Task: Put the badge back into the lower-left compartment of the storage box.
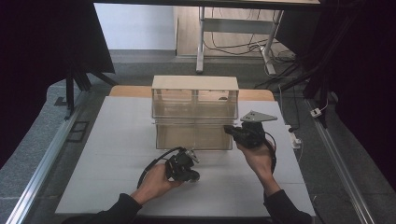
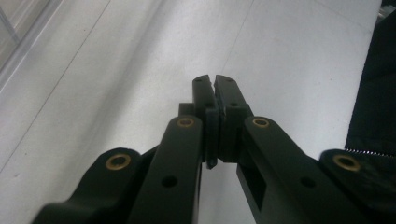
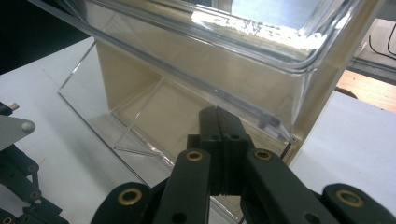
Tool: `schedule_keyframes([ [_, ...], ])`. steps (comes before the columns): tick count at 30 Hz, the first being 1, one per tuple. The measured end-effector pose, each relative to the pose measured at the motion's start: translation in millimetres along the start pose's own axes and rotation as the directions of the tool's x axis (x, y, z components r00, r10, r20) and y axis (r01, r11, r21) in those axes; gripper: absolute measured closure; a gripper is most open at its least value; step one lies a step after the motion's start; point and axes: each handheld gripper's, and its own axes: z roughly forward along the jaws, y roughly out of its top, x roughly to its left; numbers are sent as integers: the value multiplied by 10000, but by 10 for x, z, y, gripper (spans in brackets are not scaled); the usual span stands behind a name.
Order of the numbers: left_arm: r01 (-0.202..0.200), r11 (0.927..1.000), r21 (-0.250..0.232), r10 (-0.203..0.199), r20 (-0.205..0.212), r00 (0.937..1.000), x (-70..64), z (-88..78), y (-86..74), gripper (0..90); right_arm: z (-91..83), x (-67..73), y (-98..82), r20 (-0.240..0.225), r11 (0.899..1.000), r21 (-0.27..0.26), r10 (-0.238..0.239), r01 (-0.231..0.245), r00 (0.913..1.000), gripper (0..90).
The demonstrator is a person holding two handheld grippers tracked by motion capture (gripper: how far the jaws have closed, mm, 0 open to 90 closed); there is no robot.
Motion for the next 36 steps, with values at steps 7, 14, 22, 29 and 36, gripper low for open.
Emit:
schedule_keyframes([
  [7, -104, 9997, -238, 100, -151, 9998, -21, -74, 26, 885, 3, 2, -2, 11, 10000, -30, 1, -1, 10000, 900],
  [14, -33, 9984, -562, 11, -385, 9993, -13, -212, 25, 885, 5, 5, -4, 26, 10000, -33, -1, 1, 10000, 900],
  [22, 164, 9949, -995, -230, -663, 9975, 43, -353, -3, 884, 5, 6, -5, 32, 10000, -43, -13, 13, 10000, 900],
  [29, 227, 9906, -1349, -368, -1030, 9940, 76, -512, -28, 884, 8, 7, -6, 33, 10000, -41, -17, 17, 10000, 900],
  [36, 442, 9802, -1932, -707, -1326, 9886, 141, -687, -66, 884, 11, 7, -7, 32, 10000, -41, -12, 12, 10000, 900],
])
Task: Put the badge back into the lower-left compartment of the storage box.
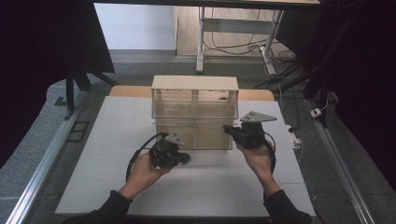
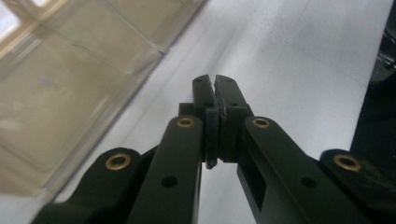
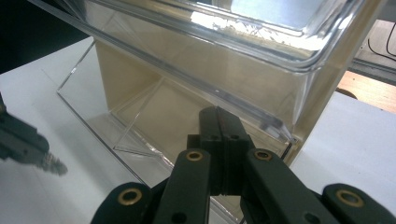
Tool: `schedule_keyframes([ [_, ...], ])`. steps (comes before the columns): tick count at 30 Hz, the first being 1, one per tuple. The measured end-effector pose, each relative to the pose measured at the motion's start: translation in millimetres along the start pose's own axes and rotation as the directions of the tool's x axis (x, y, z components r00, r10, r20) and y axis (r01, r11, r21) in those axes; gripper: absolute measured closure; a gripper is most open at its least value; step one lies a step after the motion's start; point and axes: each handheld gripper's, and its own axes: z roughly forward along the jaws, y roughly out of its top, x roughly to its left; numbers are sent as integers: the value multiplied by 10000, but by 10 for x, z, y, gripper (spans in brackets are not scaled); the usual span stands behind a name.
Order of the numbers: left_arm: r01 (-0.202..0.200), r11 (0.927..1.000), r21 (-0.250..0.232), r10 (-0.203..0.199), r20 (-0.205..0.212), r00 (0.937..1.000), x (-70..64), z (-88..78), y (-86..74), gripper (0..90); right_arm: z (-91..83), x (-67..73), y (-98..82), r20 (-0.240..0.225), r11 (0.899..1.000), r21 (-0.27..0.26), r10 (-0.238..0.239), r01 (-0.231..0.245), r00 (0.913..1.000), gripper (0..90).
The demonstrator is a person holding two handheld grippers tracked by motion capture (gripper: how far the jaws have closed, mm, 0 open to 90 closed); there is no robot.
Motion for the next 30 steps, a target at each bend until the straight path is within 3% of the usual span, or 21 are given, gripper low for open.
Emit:
schedule_keyframes([
  [11, 492, 9964, -691, -529, -531, 9972, 198, -240, -41, 883, 0, 0, 2, 4, 10000, 5, 2, -2, 10000, 900],
  [18, 856, 9910, -1029, -959, -1006, 9903, 356, -345, -109, 883, 0, -1, 2, -1, 10000, 9, 4, -4, 10000, 900],
  [25, 1088, 9863, -1242, -1250, -1305, 9835, 450, -366, -170, 882, 0, -1, 3, 2, 10000, 9, 8, -8, 10000, 900],
  [30, 1047, 9875, -1174, -1221, -1517, 9809, 498, -312, -206, 882, 1, -1, 2, -1, 10000, 10, 7, -7, 10000, 900],
])
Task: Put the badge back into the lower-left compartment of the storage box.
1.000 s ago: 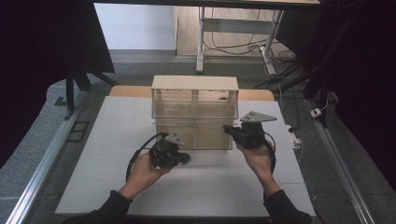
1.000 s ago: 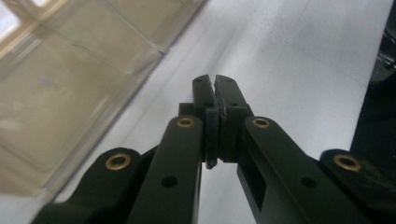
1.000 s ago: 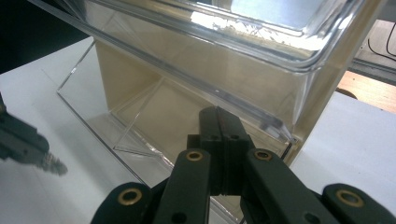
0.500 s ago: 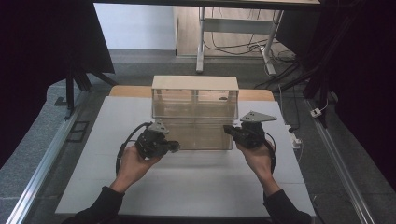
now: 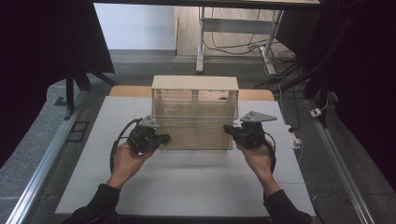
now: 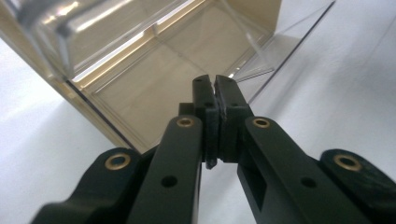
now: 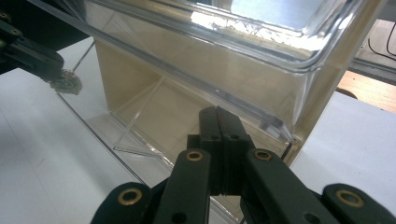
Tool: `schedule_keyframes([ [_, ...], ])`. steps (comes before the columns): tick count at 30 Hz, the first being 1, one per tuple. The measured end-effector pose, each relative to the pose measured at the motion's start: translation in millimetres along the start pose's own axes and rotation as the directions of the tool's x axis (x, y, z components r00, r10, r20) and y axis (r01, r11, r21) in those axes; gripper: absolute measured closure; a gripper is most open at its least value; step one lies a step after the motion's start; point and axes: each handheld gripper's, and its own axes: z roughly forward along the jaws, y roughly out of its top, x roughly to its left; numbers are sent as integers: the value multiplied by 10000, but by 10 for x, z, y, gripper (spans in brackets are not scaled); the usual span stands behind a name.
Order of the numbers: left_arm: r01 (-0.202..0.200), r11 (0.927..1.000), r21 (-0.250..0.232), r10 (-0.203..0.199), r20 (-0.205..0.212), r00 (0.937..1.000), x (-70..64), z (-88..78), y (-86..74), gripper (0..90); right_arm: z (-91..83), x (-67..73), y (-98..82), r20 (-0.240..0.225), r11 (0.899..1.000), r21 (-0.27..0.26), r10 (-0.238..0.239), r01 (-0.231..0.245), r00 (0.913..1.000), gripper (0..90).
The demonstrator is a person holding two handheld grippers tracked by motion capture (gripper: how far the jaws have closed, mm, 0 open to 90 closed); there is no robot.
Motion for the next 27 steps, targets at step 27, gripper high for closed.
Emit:
schedule_keyframes([
  [27, 571, 9980, -278, -566, 170, 9983, 130, 95, -139, 719, 7, 1, -4, 31, 10000, 43, -80, 80, 10000, 900],
])
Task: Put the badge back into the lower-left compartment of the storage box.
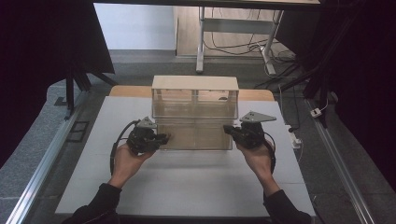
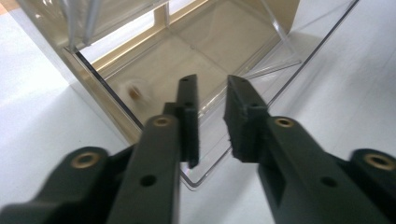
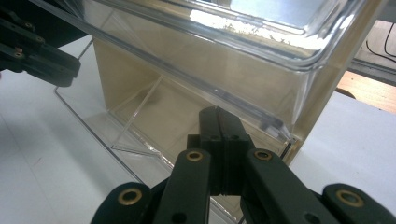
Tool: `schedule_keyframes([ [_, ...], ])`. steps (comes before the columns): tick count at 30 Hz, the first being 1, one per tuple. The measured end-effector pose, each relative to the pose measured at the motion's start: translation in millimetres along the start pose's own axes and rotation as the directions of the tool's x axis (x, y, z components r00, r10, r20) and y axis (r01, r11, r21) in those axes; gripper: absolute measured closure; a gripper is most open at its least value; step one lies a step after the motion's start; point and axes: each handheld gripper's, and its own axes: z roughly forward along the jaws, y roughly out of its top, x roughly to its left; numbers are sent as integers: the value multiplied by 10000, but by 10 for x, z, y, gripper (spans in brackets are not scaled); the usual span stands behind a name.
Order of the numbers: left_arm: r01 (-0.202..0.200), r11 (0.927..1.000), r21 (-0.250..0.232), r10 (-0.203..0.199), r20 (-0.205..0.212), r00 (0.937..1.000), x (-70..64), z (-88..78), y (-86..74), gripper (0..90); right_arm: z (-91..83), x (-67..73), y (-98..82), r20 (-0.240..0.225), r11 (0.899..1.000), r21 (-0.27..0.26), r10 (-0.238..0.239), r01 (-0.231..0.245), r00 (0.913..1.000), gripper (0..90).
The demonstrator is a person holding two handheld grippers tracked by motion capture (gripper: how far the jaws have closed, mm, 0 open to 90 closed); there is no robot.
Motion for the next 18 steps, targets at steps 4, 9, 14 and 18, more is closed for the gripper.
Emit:
schedule_keyframes([
  [4, 104, 9998, -160, -102, 150, 9998, -17, -57, -19, 629, 0, 0, 0, -1, 10000, 4, -1, 1, 10000, 900],
  [9, 202, 9992, -342, -187, 427, 9989, -41, -133, -45, 512, -3, -2, 0, 3, 10000, 23, -10, 10, 10000, 900],
  [14, 288, 9985, -469, -256, 676, 9974, -64, -197, -82, 382, -3, -2, -1, 8, 10000, 2, 0, 0, 10000, 900],
  [18, 334, 9970, -692, -268, 953, 9951, -79, -269, -108, 293, -3, -3, -2, 1, 10000, -6, 10, -10, 10000, 900],
])
